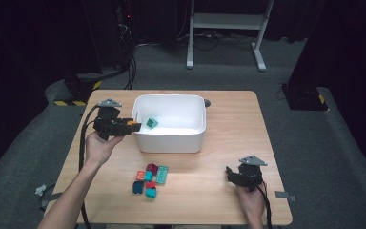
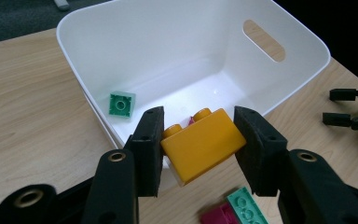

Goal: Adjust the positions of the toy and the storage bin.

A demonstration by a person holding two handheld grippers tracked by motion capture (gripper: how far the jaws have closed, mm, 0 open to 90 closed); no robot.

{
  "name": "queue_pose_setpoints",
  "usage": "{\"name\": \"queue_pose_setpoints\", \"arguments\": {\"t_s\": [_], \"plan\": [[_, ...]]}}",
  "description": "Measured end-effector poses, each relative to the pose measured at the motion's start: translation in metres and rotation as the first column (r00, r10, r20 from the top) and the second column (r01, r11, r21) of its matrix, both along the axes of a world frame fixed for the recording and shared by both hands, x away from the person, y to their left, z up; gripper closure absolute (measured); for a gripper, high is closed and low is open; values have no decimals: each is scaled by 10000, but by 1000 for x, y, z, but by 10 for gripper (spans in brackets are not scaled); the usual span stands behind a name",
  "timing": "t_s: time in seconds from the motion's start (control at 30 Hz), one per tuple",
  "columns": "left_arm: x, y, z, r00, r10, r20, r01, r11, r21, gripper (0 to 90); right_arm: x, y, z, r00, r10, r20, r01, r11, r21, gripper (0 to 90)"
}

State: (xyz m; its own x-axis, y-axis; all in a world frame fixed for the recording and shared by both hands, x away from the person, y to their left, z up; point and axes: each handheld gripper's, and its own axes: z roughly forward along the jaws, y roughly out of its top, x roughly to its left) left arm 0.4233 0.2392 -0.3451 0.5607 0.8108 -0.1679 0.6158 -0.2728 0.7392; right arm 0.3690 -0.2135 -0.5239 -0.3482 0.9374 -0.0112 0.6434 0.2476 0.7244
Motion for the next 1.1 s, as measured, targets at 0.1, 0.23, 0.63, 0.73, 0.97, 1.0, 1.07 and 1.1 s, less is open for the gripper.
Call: {"name": "queue_pose_setpoints", "arguments": {"t_s": [0.1, 0.23, 0.63, 0.73, 0.97, 1.0, 1.07, 1.1], "plan": [[5, -2, 1, 10000, 31, 11, -31, 10000, 28, 546, 0, 0, 0, 10000, 5, 1, -5, 10000, -5, 263], [12, -7, 2, 10000, 50, 3, -50, 10000, 34, 546, 0, 0, 0, 10000, 5, -3, -5, 10000, 0, 263], [32, -21, -5, 9995, 313, -59, -312, 9995, 66, 545, 0, 0, 0, 10000, 4, -3, -4, 10000, -1, 264], [35, -23, -7, 9994, 352, -40, -352, 9993, 121, 544, 0, 0, 0, 10000, 5, -2, -5, 10000, -1, 264], [43, -27, -14, 9986, 514, -123, -512, 9985, 198, 543, 0, 0, 0, 10000, 4, -1, -4, 10000, 0, 263], [43, -28, -14, 9985, 535, -119, -533, 9984, 211, 543, 0, 0, 0, 10000, 5, -2, -5, 10000, 0, 263], [44, -28, -15, 9985, 540, -114, -537, 9982, 250, 542, 0, 0, 0, 10000, 3, -3, -3, 10000, 2, 264], [45, -29, -16, 9984, 548, -134, -545, 9982, 234, 542, 0, 0, 0, 10000, 6, -1, -6, 10000, -2, 263]]}}
